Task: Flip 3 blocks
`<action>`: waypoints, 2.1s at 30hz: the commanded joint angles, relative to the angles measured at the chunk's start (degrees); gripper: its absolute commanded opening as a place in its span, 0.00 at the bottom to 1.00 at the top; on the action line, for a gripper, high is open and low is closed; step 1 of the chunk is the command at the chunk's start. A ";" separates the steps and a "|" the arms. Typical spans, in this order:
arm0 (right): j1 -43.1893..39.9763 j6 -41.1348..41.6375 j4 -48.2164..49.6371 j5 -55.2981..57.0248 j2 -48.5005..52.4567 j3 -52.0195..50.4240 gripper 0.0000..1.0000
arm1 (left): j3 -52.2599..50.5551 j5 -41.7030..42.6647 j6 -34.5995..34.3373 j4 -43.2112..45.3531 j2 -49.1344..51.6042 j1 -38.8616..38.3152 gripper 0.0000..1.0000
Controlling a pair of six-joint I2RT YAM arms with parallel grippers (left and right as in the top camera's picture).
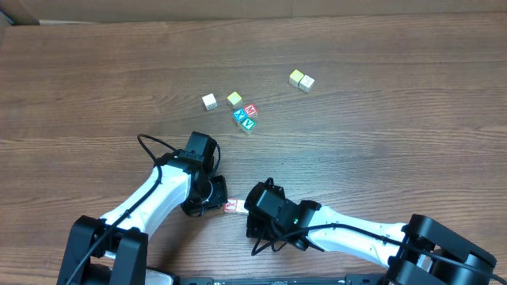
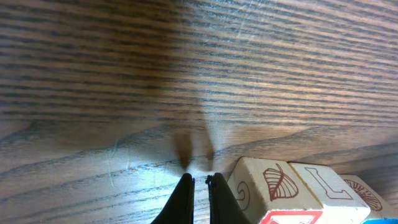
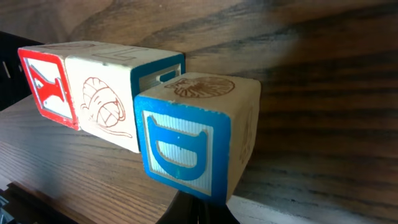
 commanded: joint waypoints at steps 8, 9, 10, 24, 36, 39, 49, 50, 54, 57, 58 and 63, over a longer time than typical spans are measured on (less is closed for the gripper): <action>-0.44 -1.42 1.33 2.12 0.39 -0.42 0.04 | -0.22 0.28 -0.35 -0.20 0.24 0.31 0.04; -0.46 -1.42 1.38 2.21 0.39 -0.42 0.04 | -0.22 0.28 -0.35 -0.20 0.24 0.31 0.04; -0.48 -1.42 1.38 2.25 0.39 -0.42 0.04 | -0.22 0.31 -0.35 -0.22 0.24 0.31 0.04; -1.09 -2.73 2.16 2.73 0.39 -0.42 0.04 | -0.22 0.28 -0.35 -0.22 0.24 0.31 0.04; -0.72 -4.59 3.76 0.63 0.37 -0.42 0.04 | -0.22 0.28 -0.35 -0.22 0.24 0.31 0.04; 0.59 -5.84 4.83 -0.28 0.04 -0.04 0.04 | -0.22 0.28 -0.35 -0.22 0.24 0.31 0.04; 8.57 -6.80 -2.97 14.73 -10.86 1.62 0.04 | -0.22 0.22 -0.31 -0.22 0.24 0.31 0.04; 8.55 -6.82 -4.33 16.48 -12.04 1.62 0.04 | -0.22 0.22 -0.13 -0.20 0.24 0.31 0.04; 4.96 -8.00 -9.77 16.15 -13.16 1.62 0.04 | -0.22 0.26 0.98 -0.15 0.24 0.31 0.04; 0.22 -11.47 -12.87 9.77 -12.24 1.53 0.04 | -0.22 0.22 1.42 -0.15 0.24 0.31 0.04; -1.33 -12.00 -13.51 7.76 -11.91 1.53 0.04 | -0.22 0.22 1.42 -0.13 0.24 0.31 0.04; -5.49 -11.96 -13.44 3.17 -8.57 1.51 0.04 | -0.22 0.26 1.38 0.48 0.24 0.31 0.04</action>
